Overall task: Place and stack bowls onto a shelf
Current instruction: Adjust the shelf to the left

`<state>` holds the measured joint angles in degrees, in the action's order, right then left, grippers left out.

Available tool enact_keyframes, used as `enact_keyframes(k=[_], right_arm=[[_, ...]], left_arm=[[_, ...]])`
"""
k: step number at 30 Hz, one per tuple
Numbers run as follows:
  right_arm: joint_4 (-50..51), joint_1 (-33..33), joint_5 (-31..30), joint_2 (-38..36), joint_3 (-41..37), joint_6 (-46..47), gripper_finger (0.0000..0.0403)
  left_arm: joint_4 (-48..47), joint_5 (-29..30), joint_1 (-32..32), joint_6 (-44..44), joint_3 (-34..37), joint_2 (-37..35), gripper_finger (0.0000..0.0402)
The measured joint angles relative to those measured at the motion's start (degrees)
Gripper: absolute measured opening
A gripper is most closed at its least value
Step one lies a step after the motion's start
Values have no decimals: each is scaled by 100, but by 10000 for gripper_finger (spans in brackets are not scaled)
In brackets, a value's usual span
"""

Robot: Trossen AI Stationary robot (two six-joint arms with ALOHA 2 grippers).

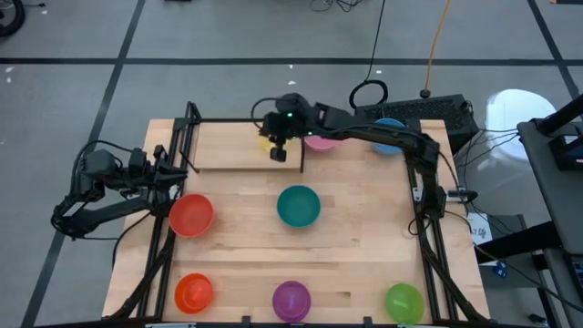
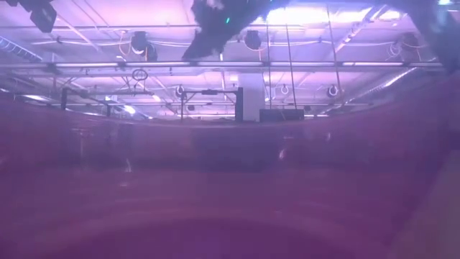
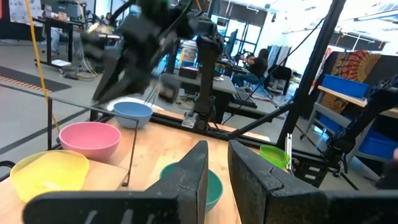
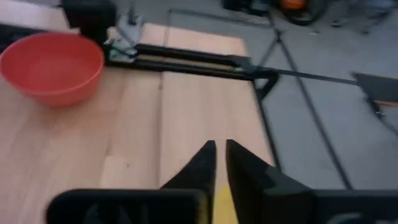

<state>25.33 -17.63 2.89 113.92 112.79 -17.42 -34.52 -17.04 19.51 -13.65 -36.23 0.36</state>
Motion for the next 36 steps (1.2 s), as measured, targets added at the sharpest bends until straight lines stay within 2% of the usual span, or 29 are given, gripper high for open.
enact_keyframes(k=[7,11,15,28,36], right_arm=[[1564,-38,-1500,-357,1,275,1],[2360,-121,-1870,-370,-9,386,1],[2409,-179,-2197,-400,-210,389,0],[2810,-439,-2218,-589,-938,927,0],[2158,-430,-1490,-574,-1320,699,0]], left_arm=[[1,-1,0,28,0,0,67],[2,0,0,38,0,0,67],[2,0,0,46,0,0,67],[2,0,0,44,0,0,67],[2,2,0,39,2,0,67]])
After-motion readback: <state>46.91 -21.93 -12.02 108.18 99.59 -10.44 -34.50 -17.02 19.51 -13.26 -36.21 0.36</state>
